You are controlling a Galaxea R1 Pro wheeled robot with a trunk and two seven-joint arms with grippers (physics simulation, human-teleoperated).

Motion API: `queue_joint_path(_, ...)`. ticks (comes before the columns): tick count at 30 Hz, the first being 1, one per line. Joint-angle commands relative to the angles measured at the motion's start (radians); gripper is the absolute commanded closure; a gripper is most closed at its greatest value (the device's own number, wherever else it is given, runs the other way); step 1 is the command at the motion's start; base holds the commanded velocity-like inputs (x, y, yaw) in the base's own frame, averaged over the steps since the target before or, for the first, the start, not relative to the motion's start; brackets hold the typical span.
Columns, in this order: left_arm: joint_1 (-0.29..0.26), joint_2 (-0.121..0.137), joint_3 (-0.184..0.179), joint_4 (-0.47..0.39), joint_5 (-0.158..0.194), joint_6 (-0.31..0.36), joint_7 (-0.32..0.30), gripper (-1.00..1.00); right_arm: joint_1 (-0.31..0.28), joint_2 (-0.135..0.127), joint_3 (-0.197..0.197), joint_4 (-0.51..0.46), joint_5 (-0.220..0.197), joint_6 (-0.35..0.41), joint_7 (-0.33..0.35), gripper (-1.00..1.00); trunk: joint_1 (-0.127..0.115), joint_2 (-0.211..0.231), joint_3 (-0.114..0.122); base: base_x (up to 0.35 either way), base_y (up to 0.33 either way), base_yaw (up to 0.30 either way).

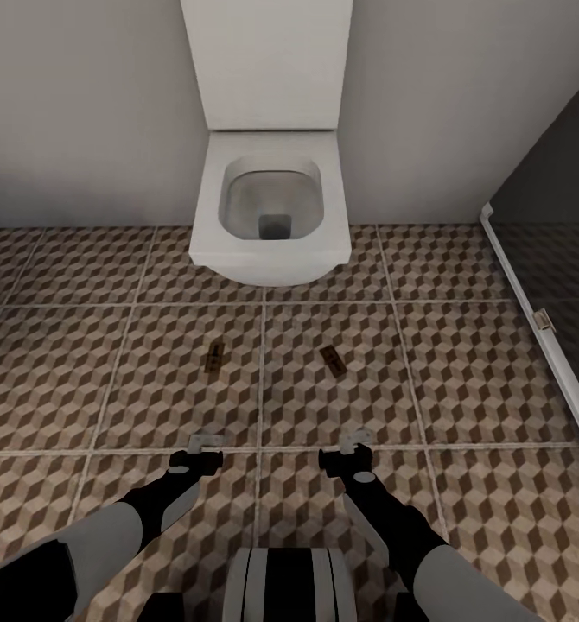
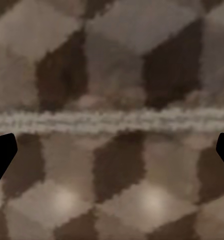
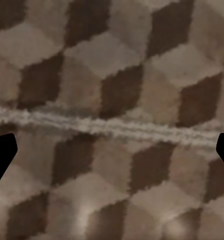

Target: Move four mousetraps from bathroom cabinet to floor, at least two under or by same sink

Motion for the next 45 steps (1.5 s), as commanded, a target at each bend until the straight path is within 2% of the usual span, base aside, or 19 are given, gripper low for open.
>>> queue_joint_path(1,0.0,0.001,-0.008,-0.003,0.01,-0.002,0.006,-1.0,-0.001,-0.001,0.005,-0.002,-0.007,0.004,-0.009,-1.0,0.0,0.0,-0.001,-0.001,0.0,0.0)
queue_joint_path(15,0.0,0.001,-0.008,-0.05,0.014,0.007,0.008,-1.0,-0.001,-0.001,0.005,-0.007,-0.007,0.004,-0.009,-1.0,0.0,0.0,-0.001,0.0,0.0,0.0)
queue_joint_path(33,0.0,0.001,-0.008,-0.053,0.014,0.01,0.009,-1.0,-0.001,-0.001,0.005,-0.007,-0.007,0.006,-0.009,-1.0,-0.008,0.004,0.069,0.0,0.0,0.0)
queue_joint_path(45,0.0,0.0,-0.008,-0.052,0.014,0.01,0.009,-1.0,-0.001,-0.002,0.005,-0.007,-0.007,0.006,-0.009,-1.0,-0.054,0.088,0.108,0.0,0.0,0.0)
